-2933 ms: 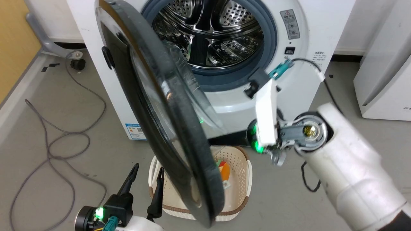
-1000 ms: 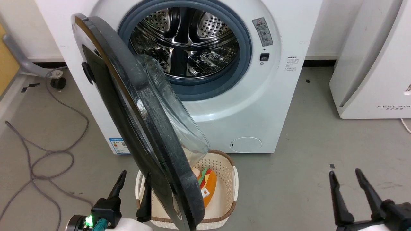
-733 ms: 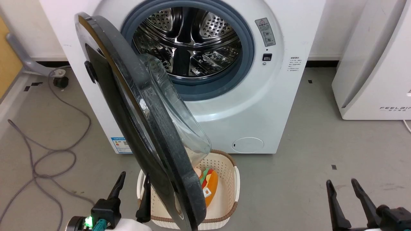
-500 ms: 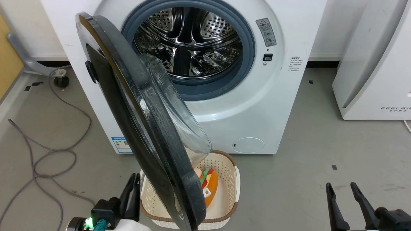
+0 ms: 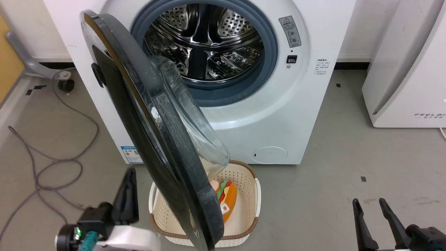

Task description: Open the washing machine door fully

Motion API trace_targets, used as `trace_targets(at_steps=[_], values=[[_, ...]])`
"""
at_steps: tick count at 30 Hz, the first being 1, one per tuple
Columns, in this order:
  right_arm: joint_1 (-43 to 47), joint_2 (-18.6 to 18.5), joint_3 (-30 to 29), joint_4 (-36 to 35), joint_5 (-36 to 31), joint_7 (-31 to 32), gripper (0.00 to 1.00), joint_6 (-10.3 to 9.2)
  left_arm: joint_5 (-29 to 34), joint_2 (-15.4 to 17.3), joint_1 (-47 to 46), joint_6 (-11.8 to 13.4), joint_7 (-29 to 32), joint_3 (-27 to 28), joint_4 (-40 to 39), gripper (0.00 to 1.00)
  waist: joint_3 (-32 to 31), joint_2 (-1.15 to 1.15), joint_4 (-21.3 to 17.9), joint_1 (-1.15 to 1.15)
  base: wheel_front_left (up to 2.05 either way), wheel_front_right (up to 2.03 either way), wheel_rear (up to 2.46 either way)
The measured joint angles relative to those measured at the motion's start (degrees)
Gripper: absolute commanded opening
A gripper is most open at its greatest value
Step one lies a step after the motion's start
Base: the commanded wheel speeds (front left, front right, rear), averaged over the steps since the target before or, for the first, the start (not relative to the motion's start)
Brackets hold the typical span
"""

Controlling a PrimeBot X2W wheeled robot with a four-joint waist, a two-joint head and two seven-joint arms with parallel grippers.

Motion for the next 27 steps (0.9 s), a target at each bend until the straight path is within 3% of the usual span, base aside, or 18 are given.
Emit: trace_targets(at_steps=[14, 21, 27], values=[[-0.10, 0.00, 0.30, 0.99, 1.01, -1.00, 1.00, 0.00, -1.31, -0.04, -0.54, 2.00, 0.00, -1.75, -25.66, 0.00, 0.02, 0.00, -0.05, 0.01, 0.00, 0.00, 0.00], [-0.32, 0.00, 0.75, 1.35, 1.10, -1.09, 1.00, 0.00, -3.59, -0.10, -1.86, 0.45, -0.05, -7.17, -37.60, 0.00, 0.78, 0.00, -0.20, 0.01, 0.00, 0.00, 0.00], [-0.81, 0.00, 0.67, 1.70, 1.08, -1.44, 1.00, 0.00, -3.75, -0.23, -2.61, -1.49, 0.03, -13.51, -41.81, 0.00, 1.21, 0.00, -0.14, 0.00, 0.00, 0.00, 0.00]])
